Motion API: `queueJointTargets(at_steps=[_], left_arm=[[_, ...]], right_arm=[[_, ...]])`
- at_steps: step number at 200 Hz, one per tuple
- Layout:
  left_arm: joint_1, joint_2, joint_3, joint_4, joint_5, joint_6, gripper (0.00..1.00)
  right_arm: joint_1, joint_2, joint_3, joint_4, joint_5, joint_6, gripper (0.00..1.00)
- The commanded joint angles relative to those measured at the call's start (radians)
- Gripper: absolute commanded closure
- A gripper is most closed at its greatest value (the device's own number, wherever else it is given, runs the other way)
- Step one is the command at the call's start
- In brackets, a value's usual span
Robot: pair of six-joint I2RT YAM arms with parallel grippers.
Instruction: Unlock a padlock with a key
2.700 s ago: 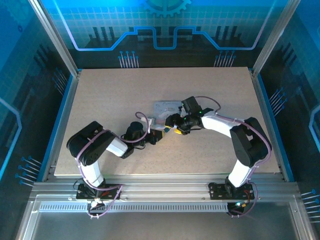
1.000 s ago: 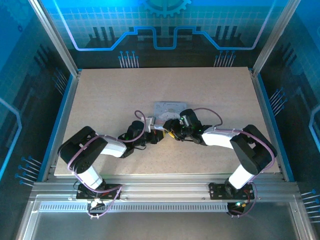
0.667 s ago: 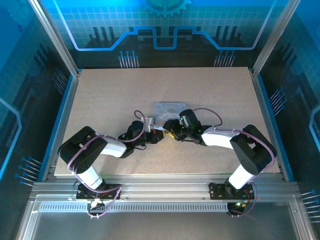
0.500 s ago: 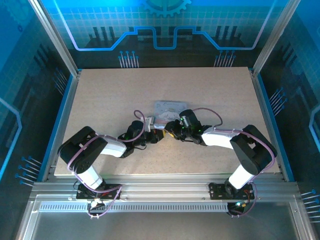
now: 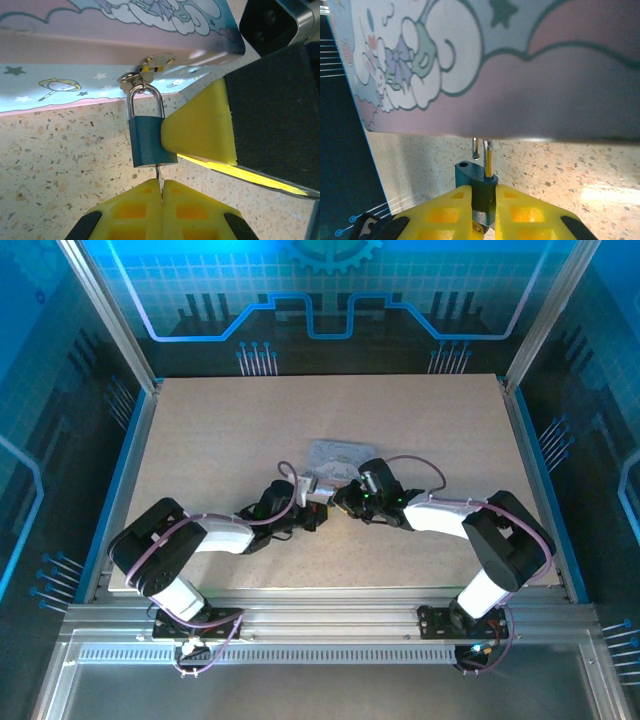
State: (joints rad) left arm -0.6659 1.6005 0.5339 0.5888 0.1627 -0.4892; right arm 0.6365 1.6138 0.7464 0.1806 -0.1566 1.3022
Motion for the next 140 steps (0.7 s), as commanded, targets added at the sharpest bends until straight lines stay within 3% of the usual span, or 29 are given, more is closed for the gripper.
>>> queueJointTargets(at_steps=[1, 55, 95, 124, 140], left_arm=[[-0.041, -0.044, 0.050, -0.087, -0.001, 0.137, 1.00], [-0.094, -0.059, 0.090, -0.204, -0.116, 0.298, 1.00], [-0.131, -0.083, 0.091, -0.246, -0.207, 0.399, 1.00], [-0.129, -0.098, 0.077, -0.243, -0.220, 0.396, 1.00], [-0.120, -0.094, 0.073, -0.230, -0.189, 0.349, 1.00]], right_arm=[[0.011, 0.008, 0.011, -0.092, -0.018, 0.018, 0.92], [0.011, 0.005, 0.011, -0.096, -0.022, 0.012, 1.00], [0.009, 0.000, 0.007, -0.087, -0.027, 0.003, 1.00], [0.005, -0.007, -0.003, -0.093, -0.023, 0.014, 1.00], [0.002, -0.023, -0.031, -0.075, -0.014, 0.038, 0.81]])
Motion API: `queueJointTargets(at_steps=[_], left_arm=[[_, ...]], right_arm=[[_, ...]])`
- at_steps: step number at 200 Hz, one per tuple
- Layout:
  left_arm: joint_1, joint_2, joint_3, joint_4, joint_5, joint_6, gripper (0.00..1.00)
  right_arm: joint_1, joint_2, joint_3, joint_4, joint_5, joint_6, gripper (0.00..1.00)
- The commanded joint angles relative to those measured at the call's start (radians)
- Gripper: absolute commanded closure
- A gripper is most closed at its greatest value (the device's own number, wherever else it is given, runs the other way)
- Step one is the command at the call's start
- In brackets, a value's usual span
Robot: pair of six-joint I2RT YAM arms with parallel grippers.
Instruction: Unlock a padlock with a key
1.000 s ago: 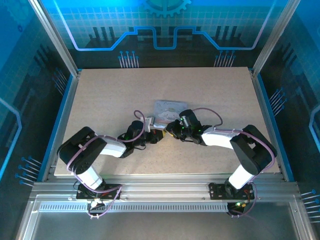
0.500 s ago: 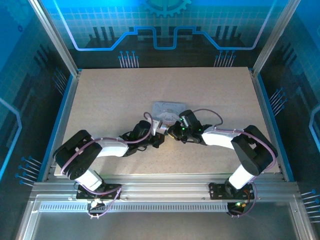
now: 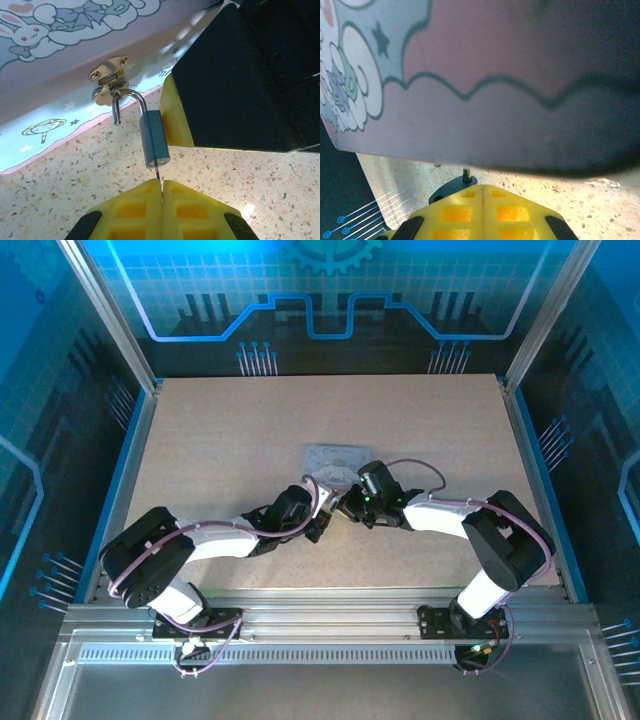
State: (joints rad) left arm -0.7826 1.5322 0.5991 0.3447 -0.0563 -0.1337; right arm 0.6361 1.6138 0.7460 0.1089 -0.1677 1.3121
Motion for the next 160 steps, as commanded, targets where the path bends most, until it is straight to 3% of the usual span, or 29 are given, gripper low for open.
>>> queueJointTargets(at_steps=[1, 32, 62, 114, 160], left_arm=[[-0.002, -0.026, 0.007, 0.016, 0.032, -0.010, 1.00], [0.020, -0.014, -0.020, 0.088, 0.096, -0.121, 1.00], [0.037, -0.008, -0.040, 0.135, 0.127, -0.188, 1.00], [0.041, 0.010, -0.044, 0.131, 0.127, -0.190, 1.00], [0.041, 0.031, -0.038, 0.137, 0.132, -0.187, 1.00]], right_arm=[[0.002, -0.025, -0.033, -0.001, -0.003, 0.031, 0.79], [-0.003, -0.082, -0.086, 0.021, 0.028, 0.061, 0.57], [-0.006, -0.138, -0.101, 0.004, 0.054, 0.065, 0.53], [-0.013, -0.217, -0.098, -0.045, 0.093, 0.073, 0.49], [-0.012, -0.160, -0.030, -0.085, 0.034, 0.034, 0.48]])
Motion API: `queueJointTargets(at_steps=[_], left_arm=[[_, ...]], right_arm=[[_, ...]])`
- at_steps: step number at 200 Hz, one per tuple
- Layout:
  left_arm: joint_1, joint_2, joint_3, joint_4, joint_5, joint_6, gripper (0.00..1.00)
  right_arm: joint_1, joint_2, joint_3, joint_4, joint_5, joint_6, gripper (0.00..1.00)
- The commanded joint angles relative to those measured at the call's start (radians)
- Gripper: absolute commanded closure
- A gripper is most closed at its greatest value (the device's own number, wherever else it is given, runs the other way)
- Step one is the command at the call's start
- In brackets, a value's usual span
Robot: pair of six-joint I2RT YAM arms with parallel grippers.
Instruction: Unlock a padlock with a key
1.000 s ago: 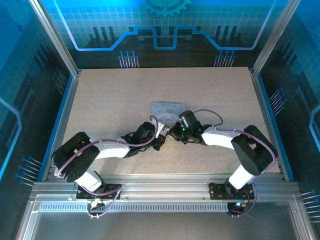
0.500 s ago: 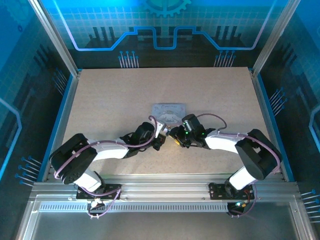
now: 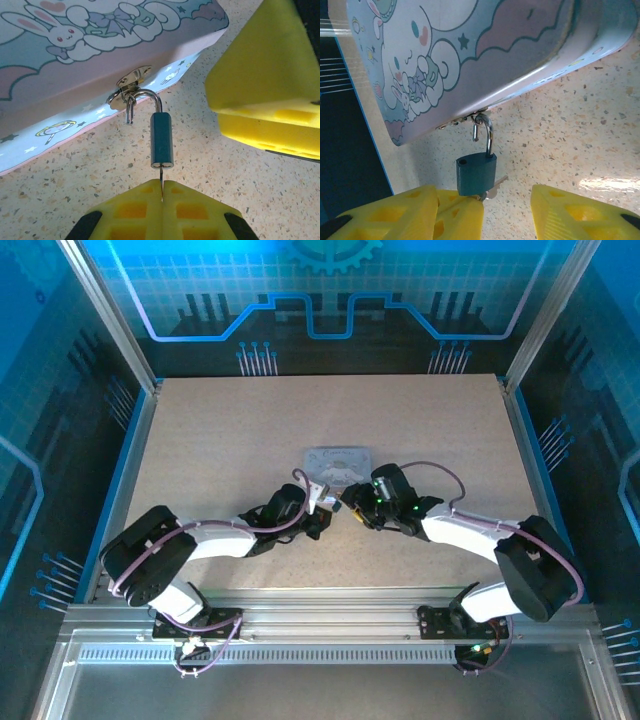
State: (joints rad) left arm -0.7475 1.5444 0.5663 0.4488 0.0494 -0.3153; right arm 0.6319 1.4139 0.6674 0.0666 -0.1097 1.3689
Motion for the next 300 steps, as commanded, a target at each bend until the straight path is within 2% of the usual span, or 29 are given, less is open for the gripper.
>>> queueJointTargets(at_steps=[1, 33, 46, 67, 104, 139, 187, 255, 281, 300], left_arm=[[0.006, 0.019, -0.005, 0.033, 0.026, -0.005, 1.00], [0.005, 0.022, -0.001, 0.027, 0.024, 0.001, 1.00], [0.005, 0.022, 0.000, 0.024, 0.023, 0.004, 1.00], [0.004, 0.020, -0.002, 0.018, 0.022, 0.011, 1.00], [0.004, 0.011, -0.003, 0.018, 0.018, 0.027, 1.00], [0.003, 0.013, -0.003, 0.016, 0.013, 0.033, 1.00], [-0.002, 0.011, -0.003, 0.011, 0.003, 0.045, 1.00], [-0.006, -0.003, -0.011, -0.005, -0.014, 0.055, 1.00], [-0.005, -0.009, -0.014, -0.009, -0.008, 0.045, 0.99], [-0.005, -0.016, -0.014, -0.009, -0.005, 0.036, 0.89]], right_arm=[[-0.007, 0.043, 0.050, -0.042, -0.026, -0.023, 0.48], [0.016, 0.118, 0.093, -0.038, -0.059, -0.035, 0.47], [0.028, 0.139, 0.118, -0.048, -0.065, -0.058, 0.51], [0.038, 0.159, 0.168, -0.121, -0.047, -0.105, 0.55], [0.040, 0.189, 0.207, -0.216, -0.020, -0.157, 0.56], [0.045, 0.237, 0.281, -0.290, -0.022, -0.209, 0.62], [0.054, 0.271, 0.326, -0.369, -0.015, -0.265, 0.64], [0.054, 0.252, 0.319, -0.367, 0.010, -0.306, 1.00], [0.055, 0.234, 0.308, -0.366, 0.025, -0.332, 1.00], [0.049, 0.225, 0.293, -0.353, 0.014, -0.351, 1.00]])
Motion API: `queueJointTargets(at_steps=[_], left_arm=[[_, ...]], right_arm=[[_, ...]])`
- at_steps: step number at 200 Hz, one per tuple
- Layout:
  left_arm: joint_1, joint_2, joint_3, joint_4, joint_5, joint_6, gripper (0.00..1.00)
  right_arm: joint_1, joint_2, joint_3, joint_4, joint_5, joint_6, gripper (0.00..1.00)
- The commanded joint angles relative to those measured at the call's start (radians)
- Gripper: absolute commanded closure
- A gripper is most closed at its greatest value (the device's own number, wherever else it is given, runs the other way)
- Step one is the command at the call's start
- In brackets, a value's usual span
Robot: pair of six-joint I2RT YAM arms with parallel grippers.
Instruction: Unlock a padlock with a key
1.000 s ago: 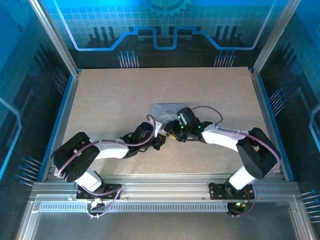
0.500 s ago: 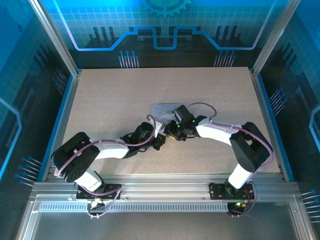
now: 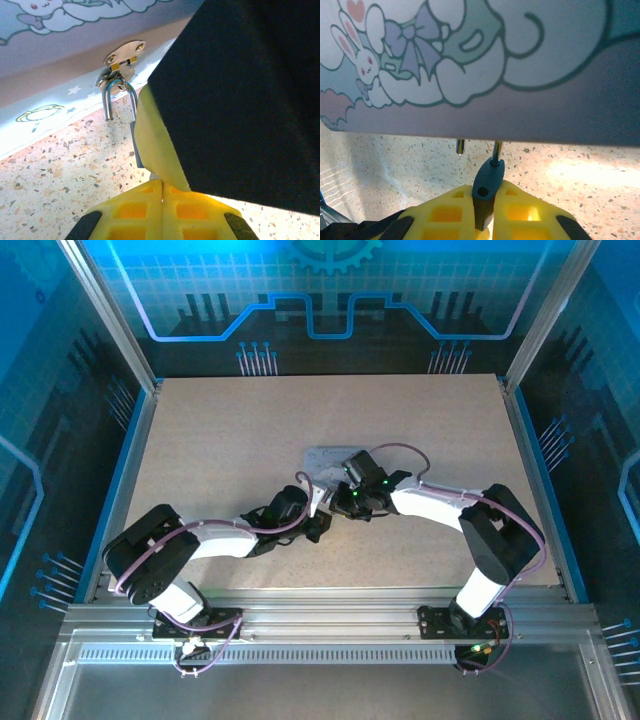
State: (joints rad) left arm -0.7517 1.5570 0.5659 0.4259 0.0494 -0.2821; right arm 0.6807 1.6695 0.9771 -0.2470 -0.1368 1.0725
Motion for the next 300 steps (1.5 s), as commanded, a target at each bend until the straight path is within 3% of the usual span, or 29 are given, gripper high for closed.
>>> queueJointTargets(at_steps=[1, 16, 30, 67, 120, 167, 239, 300], left_arm=[[0.000, -0.028, -0.014, 0.015, -0.005, 0.001, 0.88], [0.000, -0.039, -0.018, 0.017, 0.000, -0.011, 0.70], [-0.001, -0.058, -0.025, 0.016, 0.006, -0.024, 0.59], [0.004, -0.132, -0.029, -0.062, 0.020, -0.041, 0.52], [0.029, -0.172, -0.030, -0.074, 0.057, -0.101, 0.53], [0.029, -0.095, 0.018, -0.023, 0.111, -0.159, 0.62], [0.028, 0.034, 0.076, 0.063, 0.102, -0.257, 0.75], [0.045, 0.074, 0.092, 0.051, 0.078, -0.292, 0.80]], right_arm=[[0.000, -0.031, -0.019, -0.037, 0.040, -0.056, 1.00], [-0.011, -0.038, -0.046, -0.006, 0.016, -0.061, 1.00], [-0.027, -0.044, -0.073, 0.018, -0.005, -0.077, 1.00], [-0.094, -0.084, -0.126, 0.011, -0.019, -0.170, 1.00], [-0.246, -0.151, -0.166, 0.037, -0.154, -0.353, 1.00], [-0.266, -0.160, -0.103, 0.010, -0.246, -0.488, 1.00], [-0.264, -0.141, -0.238, 0.232, -0.325, -0.332, 1.00], [-0.296, -0.063, -0.321, 0.412, -0.390, -0.243, 1.00]])
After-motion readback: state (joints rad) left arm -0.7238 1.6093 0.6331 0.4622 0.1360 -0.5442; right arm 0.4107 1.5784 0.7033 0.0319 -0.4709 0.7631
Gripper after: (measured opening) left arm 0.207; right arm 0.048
